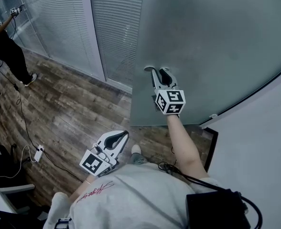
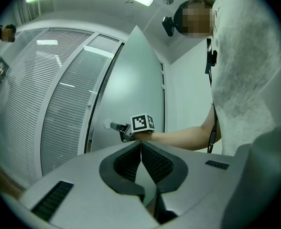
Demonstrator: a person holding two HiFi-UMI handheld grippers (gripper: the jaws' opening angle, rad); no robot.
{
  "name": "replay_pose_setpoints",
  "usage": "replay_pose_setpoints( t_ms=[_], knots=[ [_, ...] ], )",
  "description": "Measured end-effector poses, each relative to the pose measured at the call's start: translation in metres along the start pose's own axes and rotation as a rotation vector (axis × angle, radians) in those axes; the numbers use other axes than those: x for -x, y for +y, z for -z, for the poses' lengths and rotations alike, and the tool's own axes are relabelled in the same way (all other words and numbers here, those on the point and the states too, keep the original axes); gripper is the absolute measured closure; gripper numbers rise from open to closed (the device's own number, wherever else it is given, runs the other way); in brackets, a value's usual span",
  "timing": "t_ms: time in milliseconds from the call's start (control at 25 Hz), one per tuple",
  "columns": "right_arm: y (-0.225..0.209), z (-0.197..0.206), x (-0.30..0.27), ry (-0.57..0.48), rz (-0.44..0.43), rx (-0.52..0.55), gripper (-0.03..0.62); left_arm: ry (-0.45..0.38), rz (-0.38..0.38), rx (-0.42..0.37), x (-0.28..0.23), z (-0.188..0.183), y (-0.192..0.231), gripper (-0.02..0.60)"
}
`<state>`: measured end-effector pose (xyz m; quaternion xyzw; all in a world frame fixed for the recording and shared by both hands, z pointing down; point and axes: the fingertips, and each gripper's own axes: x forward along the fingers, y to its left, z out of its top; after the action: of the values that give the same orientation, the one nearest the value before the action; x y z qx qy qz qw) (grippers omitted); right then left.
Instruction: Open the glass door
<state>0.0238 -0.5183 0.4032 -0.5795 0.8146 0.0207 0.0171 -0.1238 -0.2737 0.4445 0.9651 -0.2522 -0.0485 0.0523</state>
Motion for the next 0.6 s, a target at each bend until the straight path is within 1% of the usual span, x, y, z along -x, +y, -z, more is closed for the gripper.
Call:
replay_pose_setpoints(
  t_ms=[120, 240, 440, 600],
  knots=[
    [0.002, 0.0, 0.006, 0.019, -0.026, -0.005, 0.487, 0.014, 0.01, 0.009, 0.009, 0.004, -0.01, 0.563],
    [0.003, 0.0, 0.01, 0.011, -0.026, -0.007, 0.487, 0.022, 0.014, 0.007, 0.016, 0.006, -0.014, 0.563],
    [0.009, -0.003, 0.022, 0.011, -0.034, -0.005, 0.487, 0.014, -0.009, 0.005, 0.037, 0.001, -0.018, 0.563],
    [0.012, -0.002, 0.031, 0.003, -0.044, -0.013, 0.487, 0.019, -0.012, 0.006, 0.046, 0.003, -0.025, 0.563]
  ],
)
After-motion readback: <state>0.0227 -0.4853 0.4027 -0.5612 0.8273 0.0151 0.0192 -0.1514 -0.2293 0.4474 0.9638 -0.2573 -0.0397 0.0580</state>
